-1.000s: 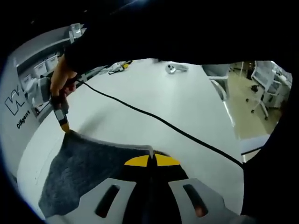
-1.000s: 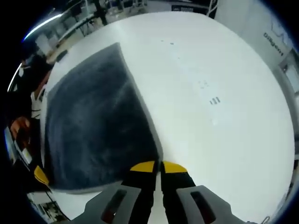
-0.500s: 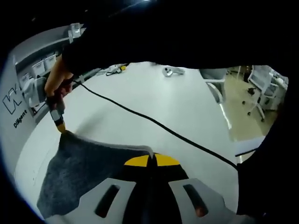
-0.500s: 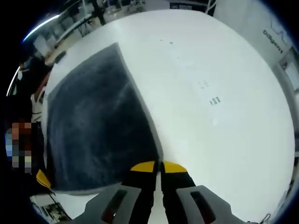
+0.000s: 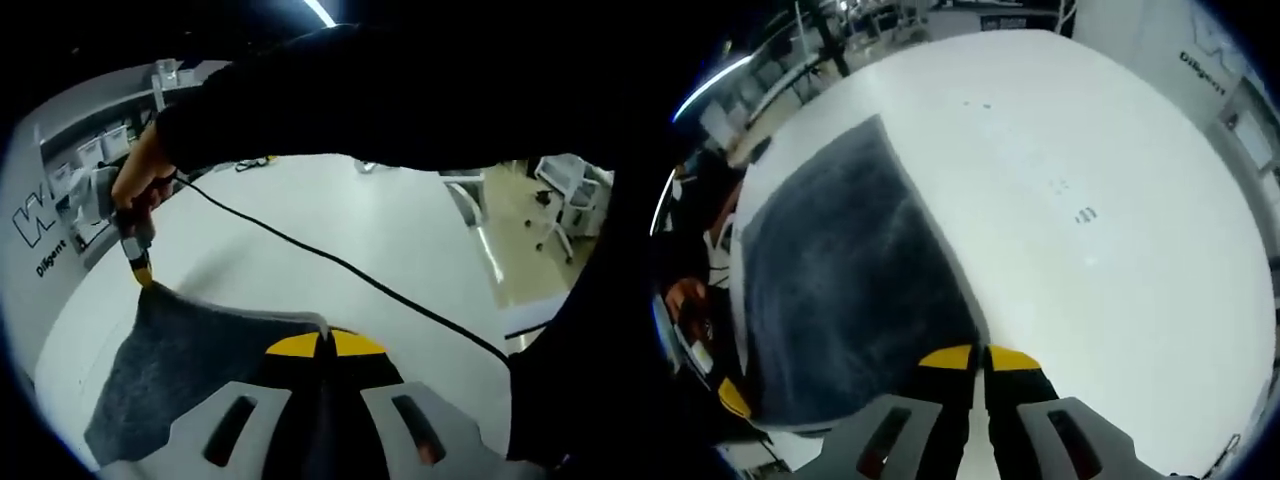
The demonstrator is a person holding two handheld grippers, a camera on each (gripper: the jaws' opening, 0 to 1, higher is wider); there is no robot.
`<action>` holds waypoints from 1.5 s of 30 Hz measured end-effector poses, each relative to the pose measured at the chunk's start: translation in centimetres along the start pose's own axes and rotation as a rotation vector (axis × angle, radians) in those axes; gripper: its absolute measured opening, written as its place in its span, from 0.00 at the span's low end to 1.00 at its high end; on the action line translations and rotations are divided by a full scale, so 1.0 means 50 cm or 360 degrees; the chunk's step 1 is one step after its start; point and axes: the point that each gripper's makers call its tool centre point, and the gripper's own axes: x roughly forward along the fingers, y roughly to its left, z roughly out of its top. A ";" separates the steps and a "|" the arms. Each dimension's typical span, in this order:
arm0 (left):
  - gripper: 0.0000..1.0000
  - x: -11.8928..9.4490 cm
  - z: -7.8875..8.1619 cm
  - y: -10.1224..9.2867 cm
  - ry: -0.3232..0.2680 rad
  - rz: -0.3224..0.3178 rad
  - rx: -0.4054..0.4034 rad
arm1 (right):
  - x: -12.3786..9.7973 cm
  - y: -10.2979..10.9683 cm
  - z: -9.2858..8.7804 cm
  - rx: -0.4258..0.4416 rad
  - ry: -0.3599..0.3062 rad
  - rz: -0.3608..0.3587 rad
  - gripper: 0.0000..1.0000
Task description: Open the folded towel by lifting each exposed corner and separating the folded layers until the towel lies flat within the target outline without major curled edges
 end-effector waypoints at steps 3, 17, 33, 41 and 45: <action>0.02 -0.008 0.005 0.011 -0.0025 0.0022 -0.0027 | -0.012 -0.005 0.015 0.0060 -0.0058 0.0015 0.00; 0.02 -0.040 0.014 0.050 -0.0159 0.0060 -0.0189 | -0.003 -0.010 0.018 0.0121 -0.0008 0.0013 0.00; 0.02 -0.065 0.004 0.110 -0.0238 0.0252 -0.0250 | 0.039 0.022 0.092 0.0033 0.0081 -0.0075 0.00; 0.02 -0.061 0.023 0.096 -0.0300 0.0208 -0.0344 | 0.033 0.020 0.109 0.0042 0.0092 -0.0090 0.00; 0.02 -0.033 0.047 0.073 -0.0322 0.0201 -0.0328 | 0.017 0.023 0.113 0.0075 0.0091 -0.0082 0.00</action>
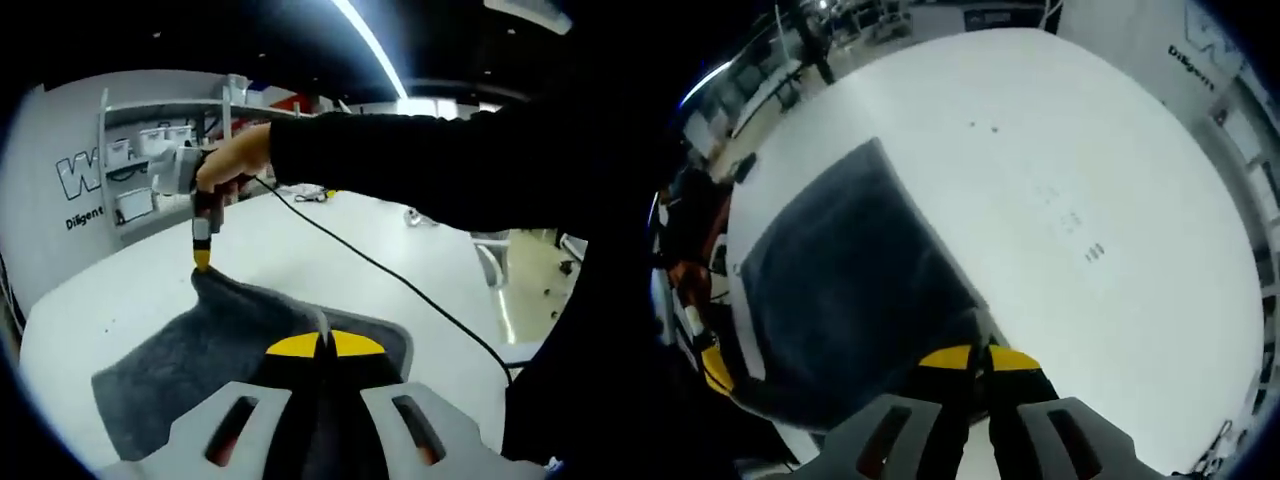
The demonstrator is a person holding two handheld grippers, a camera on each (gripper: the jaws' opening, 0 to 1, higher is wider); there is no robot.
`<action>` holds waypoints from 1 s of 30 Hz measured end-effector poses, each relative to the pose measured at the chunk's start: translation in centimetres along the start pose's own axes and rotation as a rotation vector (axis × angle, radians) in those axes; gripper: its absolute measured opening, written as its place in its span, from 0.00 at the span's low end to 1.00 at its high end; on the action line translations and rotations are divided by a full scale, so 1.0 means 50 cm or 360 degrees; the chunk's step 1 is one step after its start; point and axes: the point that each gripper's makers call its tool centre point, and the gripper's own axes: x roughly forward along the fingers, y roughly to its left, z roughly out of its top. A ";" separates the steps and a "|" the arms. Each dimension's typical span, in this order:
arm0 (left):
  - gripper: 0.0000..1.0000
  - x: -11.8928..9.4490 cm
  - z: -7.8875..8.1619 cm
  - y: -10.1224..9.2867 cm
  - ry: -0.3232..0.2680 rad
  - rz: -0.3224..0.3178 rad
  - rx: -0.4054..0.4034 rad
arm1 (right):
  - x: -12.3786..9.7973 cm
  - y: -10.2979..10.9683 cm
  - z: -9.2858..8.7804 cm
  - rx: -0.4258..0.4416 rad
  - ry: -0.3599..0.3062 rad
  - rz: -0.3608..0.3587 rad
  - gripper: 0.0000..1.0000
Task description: Open the folded towel by lifting each exposed corner and separating the folded layers until the towel lies flat within the target outline without major curled edges
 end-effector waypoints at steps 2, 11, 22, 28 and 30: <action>0.02 0.000 0.004 0.003 -0.0019 -0.0002 0.0004 | -0.014 0.004 0.002 0.0008 -0.0001 0.0003 0.00; 0.02 -0.010 0.041 0.012 -0.0122 0.0039 0.0025 | -0.062 0.011 0.029 0.0048 0.0027 0.0030 0.00; 0.02 0.005 0.039 0.033 -0.0177 0.0094 0.0037 | -0.089 0.001 0.075 0.0108 0.0069 0.0037 0.00; 0.02 0.007 0.035 0.030 -0.0173 0.0107 0.0021 | -0.104 0.032 0.097 0.0106 0.0060 0.0008 0.00; 0.02 0.006 0.036 0.033 -0.0172 0.0116 0.0018 | -0.108 0.049 0.104 0.0081 0.0060 -0.0015 0.00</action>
